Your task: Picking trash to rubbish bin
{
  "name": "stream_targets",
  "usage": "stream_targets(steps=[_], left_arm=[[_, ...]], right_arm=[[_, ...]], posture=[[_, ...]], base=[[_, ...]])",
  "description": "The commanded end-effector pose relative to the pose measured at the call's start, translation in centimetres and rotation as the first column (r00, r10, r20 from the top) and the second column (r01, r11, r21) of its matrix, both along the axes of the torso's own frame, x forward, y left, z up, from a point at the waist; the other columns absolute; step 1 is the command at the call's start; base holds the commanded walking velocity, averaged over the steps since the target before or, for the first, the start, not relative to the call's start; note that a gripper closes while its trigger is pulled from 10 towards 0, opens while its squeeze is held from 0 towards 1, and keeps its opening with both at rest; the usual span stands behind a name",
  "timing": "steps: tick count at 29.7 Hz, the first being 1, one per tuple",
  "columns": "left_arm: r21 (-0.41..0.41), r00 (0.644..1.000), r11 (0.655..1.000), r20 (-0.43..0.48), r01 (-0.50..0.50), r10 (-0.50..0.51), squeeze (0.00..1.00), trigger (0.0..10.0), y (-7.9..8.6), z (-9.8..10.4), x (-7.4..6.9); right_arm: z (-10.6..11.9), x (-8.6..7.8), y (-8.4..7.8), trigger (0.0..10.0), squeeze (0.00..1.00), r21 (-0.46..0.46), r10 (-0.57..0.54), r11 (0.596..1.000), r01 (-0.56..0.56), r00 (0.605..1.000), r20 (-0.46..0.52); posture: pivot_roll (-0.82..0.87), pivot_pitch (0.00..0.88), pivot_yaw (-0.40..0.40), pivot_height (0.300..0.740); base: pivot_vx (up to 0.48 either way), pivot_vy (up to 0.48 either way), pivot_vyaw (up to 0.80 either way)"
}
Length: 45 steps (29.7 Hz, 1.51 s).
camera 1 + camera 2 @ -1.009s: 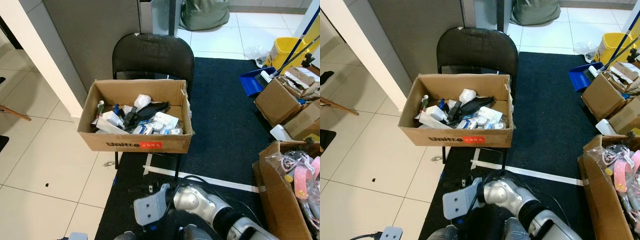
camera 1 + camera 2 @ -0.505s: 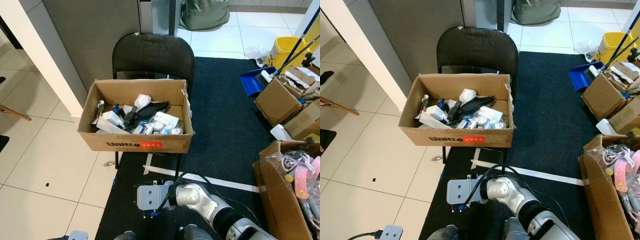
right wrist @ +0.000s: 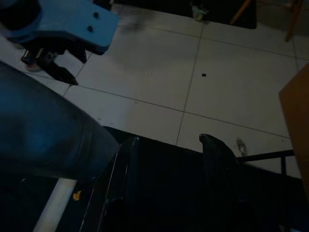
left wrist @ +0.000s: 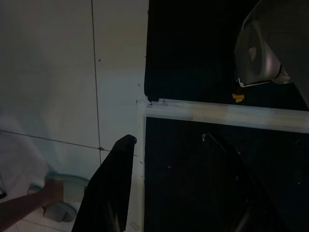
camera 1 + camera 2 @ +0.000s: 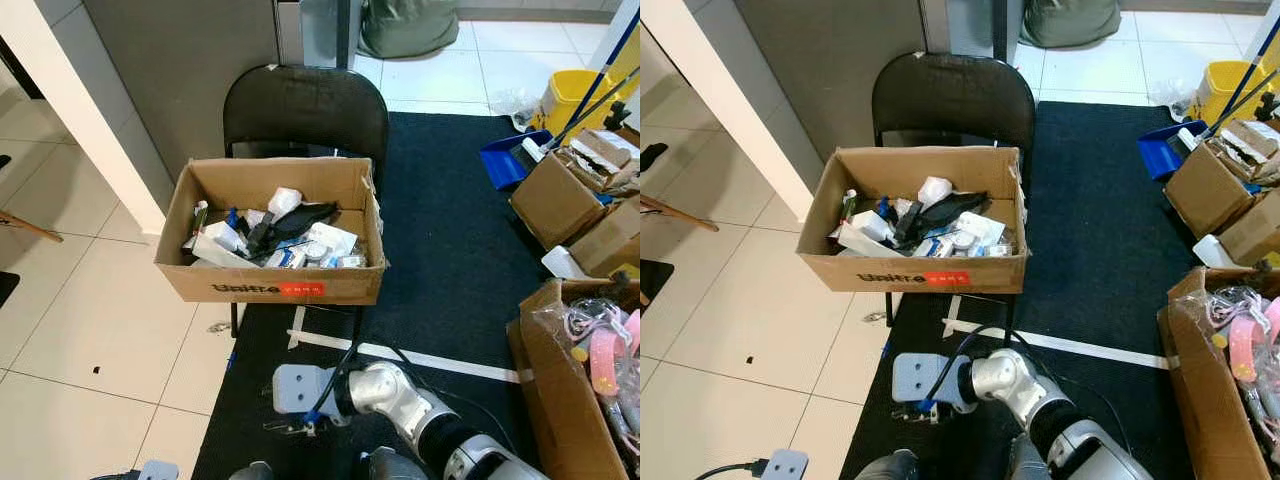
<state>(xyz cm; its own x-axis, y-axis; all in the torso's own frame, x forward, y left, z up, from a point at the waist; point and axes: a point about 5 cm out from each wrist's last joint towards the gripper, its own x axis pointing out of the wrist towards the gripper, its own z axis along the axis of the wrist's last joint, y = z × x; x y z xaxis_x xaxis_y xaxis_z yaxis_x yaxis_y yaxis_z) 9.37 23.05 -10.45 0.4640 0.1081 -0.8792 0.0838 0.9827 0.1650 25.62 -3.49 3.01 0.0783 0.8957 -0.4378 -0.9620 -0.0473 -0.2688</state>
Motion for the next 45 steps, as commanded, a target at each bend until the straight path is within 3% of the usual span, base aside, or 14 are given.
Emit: stream_targets(steps=[1, 3, 4, 5, 7, 9, 10, 30, 45], left_arm=[[0.015, 0.999, 1.0, -0.037, 0.006, -0.005, 0.0, 10.0, 0.7, -0.1, -1.1], [0.015, 0.999, 1.0, -0.039, 0.006, -0.005, 0.0, 10.0, 0.6, -0.1, -1.2], [0.014, 0.999, 1.0, -0.041, 0.006, -0.005, 0.0, 10.0, 0.6, -0.2, -1.3], [0.014, 0.999, 1.0, -0.041, 0.006, -0.005, 0.0, 10.0, 0.6, -0.2, -1.3], [0.012, 0.999, 1.0, -0.042, 0.006, -0.006, 0.0, 10.0, 0.5, -0.2, -1.4], [0.01, 0.999, 1.0, -0.042, 0.006, -0.006, 0.0, 10.0, 0.4, -0.2, -1.4], [0.009, 0.999, 1.0, -0.041, 0.005, -0.005, 0.0, 10.0, 0.4, -0.2, -1.4], [0.006, 0.999, 1.0, -0.037, 0.002, -0.002, 0.0, 10.0, 0.5, -0.2, -1.7], [-0.011, 0.999, 1.0, -0.021, -0.025, 0.024, 0.0, 10.0, 0.4, -0.3, -3.1]], right_arm=[[0.1, -0.3, 0.5, 10.0, 0.0, 0.012, 0.023, 1.0, -0.023, 1.0, 0.016], [0.1, -0.3, 0.6, 9.9, 0.0, 0.009, 0.036, 0.999, -0.036, 0.999, 0.025], [0.2, -0.3, 0.7, 7.9, 0.0, 0.001, 0.05, 0.999, -0.05, 0.998, 0.03], [0.2, -0.3, 0.7, 7.9, 0.0, 0.001, 0.05, 0.999, -0.05, 0.998, 0.03], [0.2, -0.4, 0.7, 4.8, 0.0, -0.011, 0.074, 0.997, -0.073, 0.997, 0.036], [0.2, -0.4, 0.7, 5.3, 0.0, -0.01, 0.083, 0.997, -0.082, 0.996, 0.042], [0.4, -0.5, 0.7, 10.0, 0.0, 0.0, 0.092, 0.996, -0.092, 0.994, 0.056], [0.3, -0.8, 0.3, 10.0, 0.0, 0.013, 0.108, 0.994, -0.109, 0.992, 0.063], [0.0, -2.0, -1.3, 10.0, 0.0, 0.037, 0.123, 0.991, -0.126, 0.99, 0.069]], posture=[[0.02, 0.172, 0.093, 0.74], [0.02, 0.174, 0.093, 0.74], [0.02, 0.174, 0.093, 0.74], [0.02, 0.174, 0.093, 0.74], [0.02, 0.175, 0.089, 0.74], [0.02, 0.175, 0.089, 0.74], [0.02, 0.176, 0.088, 0.74], [0.04, 0.194, 0.085, 0.74], [0.15, 0.247, 0.047, 0.74]], base=[[0.0, 0.0, 0.0], [0.0, 0.0, 0.0], [0.0, 0.0, 0.0], [0.0, 0.0, 0.0], [0.0, 0.0, 0.0], [0.0, 0.0, 0.0], [0.0, 0.0, 0.0], [0.0, 0.0, 0.0], [0.0, 0.0, 0.0]])
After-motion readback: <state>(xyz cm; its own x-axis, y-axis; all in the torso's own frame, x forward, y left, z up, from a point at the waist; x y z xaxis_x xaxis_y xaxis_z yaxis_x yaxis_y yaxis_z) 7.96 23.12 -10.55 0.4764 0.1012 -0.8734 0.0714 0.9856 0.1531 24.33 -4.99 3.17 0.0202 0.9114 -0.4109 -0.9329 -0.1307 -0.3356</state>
